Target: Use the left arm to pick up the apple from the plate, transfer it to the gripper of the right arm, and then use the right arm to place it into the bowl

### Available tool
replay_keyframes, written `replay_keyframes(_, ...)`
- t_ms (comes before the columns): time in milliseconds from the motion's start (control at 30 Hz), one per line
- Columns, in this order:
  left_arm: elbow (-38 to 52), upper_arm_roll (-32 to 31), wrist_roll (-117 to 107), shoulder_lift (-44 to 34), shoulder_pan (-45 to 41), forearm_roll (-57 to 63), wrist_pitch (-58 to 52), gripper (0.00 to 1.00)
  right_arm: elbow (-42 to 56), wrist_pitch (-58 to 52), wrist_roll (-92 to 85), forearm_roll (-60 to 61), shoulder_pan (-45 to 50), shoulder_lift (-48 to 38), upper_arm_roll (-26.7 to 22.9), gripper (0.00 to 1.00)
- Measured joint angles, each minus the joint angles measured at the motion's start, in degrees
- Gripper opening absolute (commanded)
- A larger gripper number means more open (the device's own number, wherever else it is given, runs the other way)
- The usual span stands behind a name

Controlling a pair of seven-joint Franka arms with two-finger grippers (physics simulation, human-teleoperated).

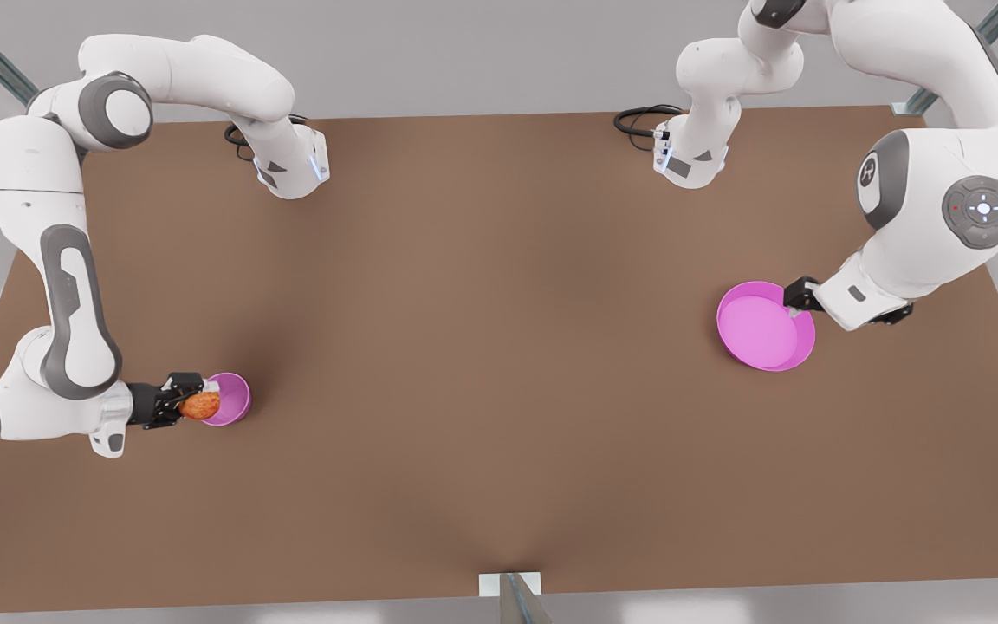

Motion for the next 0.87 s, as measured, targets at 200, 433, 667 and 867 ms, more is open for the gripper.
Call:
replay_keyframes(200,-0.17,0.00,-4.81,0.00,0.16,0.00,-0.05,1.00,1.51,1.18,-1.30,-0.57,0.03,0.01,0.17,1.00)
replay_keyframes(433,-0.09,0.00,-8.65,0.56,0.32,-0.03,0.03,1.00,13.69,-1.17,3.75,-13.16,16.21,-20.12,4.22,1.00)
replay_keyframes(667,2.12,-0.19,-10.71,3.14,0.16,0.04,0.54,1.00,0.90,-7.40,16.99,-11.96,40.83,-38.08,-29.54,1.00)
replay_keyframes(867,2.28,-0.24,-11.18,3.33,-0.07,0.09,0.64,1.00,3.42,-8.56,25.75,-8.57,44.90,-36.05,-32.91,1.00)
